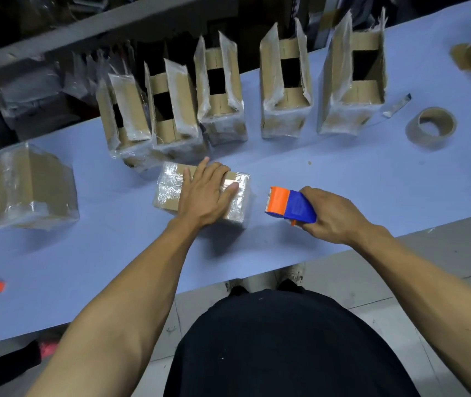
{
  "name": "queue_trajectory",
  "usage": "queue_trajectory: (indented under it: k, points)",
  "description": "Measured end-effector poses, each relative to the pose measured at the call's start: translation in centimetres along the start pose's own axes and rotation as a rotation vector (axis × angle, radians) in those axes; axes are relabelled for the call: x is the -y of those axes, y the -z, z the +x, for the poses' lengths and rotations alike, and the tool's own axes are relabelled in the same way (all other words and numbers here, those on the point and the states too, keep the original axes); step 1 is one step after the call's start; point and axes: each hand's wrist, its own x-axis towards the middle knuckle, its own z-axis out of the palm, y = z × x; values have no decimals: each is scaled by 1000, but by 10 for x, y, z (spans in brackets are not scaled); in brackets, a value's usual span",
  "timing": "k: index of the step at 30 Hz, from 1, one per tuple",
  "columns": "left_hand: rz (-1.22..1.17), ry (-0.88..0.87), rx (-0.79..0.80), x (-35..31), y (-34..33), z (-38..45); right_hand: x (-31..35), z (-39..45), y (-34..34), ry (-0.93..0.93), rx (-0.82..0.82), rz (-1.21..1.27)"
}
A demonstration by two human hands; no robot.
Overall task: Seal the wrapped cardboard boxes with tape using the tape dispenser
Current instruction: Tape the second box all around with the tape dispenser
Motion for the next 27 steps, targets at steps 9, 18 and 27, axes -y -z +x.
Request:
queue_trajectory:
  k: [9, 18, 27]
  points:
    - [148, -33, -62, -5, -3, -1, 75, 45, 8, -45, 89, -409]
    - [205, 140, -58, -10, -4, -6, 98, 60, -13, -149, 114, -494]
    - [-924, 526, 106, -24, -17, -22, 49, 46, 7, -262, -211, -159]
